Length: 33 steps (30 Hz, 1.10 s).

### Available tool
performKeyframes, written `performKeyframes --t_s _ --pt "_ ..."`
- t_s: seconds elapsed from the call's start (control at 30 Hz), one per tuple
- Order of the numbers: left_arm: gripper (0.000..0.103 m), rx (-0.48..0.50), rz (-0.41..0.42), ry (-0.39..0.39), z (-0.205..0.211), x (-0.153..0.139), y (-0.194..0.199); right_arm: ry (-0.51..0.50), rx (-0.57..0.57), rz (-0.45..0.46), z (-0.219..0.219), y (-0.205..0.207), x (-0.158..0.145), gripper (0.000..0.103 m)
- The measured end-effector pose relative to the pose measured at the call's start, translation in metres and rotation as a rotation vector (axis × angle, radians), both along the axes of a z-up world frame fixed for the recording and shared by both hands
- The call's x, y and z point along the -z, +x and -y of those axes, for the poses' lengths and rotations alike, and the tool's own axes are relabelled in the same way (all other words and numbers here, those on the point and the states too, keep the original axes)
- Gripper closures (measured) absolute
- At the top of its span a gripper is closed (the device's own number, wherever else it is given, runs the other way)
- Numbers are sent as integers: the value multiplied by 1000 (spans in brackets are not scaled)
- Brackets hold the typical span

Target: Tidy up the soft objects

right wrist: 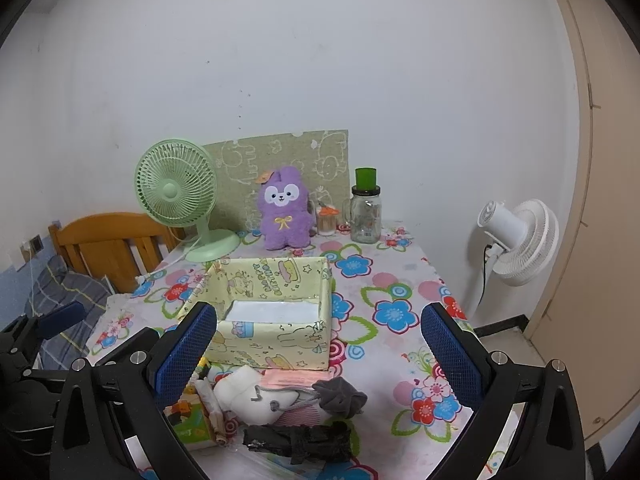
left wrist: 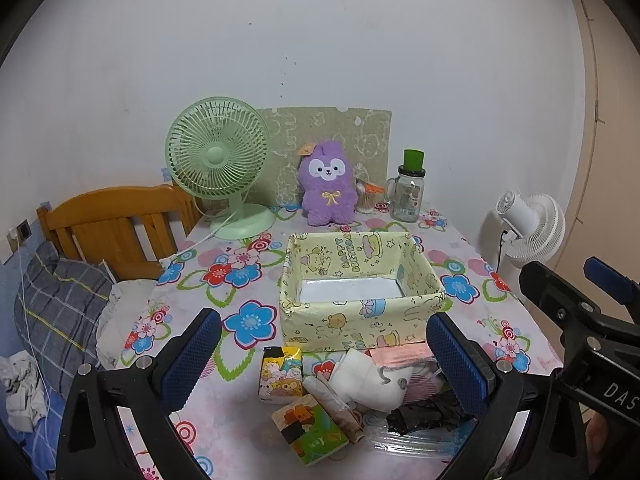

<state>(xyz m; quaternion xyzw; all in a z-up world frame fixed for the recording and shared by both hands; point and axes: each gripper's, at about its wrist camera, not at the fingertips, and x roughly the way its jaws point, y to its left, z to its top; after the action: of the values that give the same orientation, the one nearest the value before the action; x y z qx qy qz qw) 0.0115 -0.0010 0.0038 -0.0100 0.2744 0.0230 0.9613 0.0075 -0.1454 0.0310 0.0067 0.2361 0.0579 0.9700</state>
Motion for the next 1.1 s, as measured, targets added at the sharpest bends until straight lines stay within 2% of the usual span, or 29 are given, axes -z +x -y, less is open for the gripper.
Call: performKeyframes --t_s 0.37,1.1 --pt "0 -18 39 9 -1 -2 -3 2 -6 8 -1 -2 0 0" --pt "0 -1 29 -17 0 2 -1 17 -2 24 3 -2 2 0"
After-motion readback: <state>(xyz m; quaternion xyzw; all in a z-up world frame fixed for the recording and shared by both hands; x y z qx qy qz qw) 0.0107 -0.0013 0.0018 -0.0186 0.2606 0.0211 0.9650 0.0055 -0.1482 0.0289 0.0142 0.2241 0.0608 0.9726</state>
